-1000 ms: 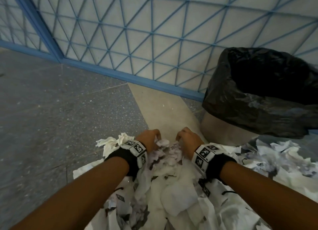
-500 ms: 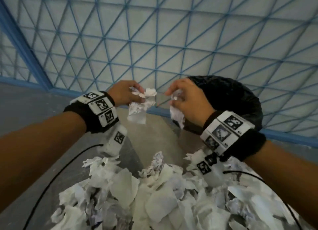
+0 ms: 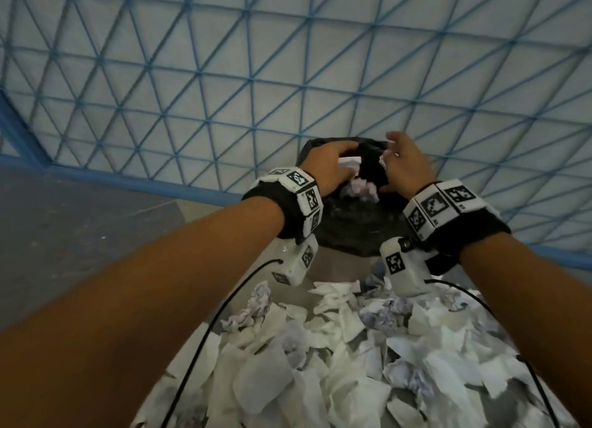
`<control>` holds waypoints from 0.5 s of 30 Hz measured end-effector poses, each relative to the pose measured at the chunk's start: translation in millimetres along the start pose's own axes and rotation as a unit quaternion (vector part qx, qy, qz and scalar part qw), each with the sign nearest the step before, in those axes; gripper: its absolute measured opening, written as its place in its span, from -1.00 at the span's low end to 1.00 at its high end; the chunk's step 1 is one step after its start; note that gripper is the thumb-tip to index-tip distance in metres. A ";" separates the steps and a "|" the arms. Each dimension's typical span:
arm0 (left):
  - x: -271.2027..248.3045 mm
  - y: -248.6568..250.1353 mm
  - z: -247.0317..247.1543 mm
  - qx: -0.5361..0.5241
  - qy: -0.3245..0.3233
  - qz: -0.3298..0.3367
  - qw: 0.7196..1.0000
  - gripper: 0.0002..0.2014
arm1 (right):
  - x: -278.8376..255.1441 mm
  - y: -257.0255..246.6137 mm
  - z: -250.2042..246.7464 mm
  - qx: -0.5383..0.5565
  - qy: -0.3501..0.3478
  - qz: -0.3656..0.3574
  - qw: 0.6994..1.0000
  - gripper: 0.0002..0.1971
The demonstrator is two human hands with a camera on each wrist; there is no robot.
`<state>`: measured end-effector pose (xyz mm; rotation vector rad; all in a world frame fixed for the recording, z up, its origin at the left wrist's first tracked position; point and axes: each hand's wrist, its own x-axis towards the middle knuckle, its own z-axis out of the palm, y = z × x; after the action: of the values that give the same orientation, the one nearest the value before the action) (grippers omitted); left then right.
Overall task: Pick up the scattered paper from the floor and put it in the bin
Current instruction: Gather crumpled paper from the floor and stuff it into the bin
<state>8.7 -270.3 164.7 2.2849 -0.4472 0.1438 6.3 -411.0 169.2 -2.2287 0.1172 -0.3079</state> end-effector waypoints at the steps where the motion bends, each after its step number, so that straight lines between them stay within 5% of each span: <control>1: -2.3 -3.4 -3.2 -0.024 0.000 0.002 1.000 -0.51 | 1.2 2.8 -0.3 -0.017 -0.001 0.001 1.000 -0.61; 5: -22.7 -20.2 -32.1 -0.138 0.064 0.008 0.988 -0.61 | -4.8 -2.8 7.5 -0.049 0.020 -0.049 0.997 -0.65; 10: -77.0 -87.2 -76.4 -0.059 0.107 -0.075 0.990 -0.71 | -51.9 -41.8 44.1 0.001 0.021 -0.243 0.970 -0.79; 15: -151.6 -183.2 -101.2 0.146 -0.074 -0.254 0.953 -0.73 | -98.2 -34.5 131.6 -0.112 -0.200 -0.316 0.921 -0.81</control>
<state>-62.5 -40.1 71.2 2.6332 0.1097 -0.2386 -54.9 -271.3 99.5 -2.4566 -0.8411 -0.1779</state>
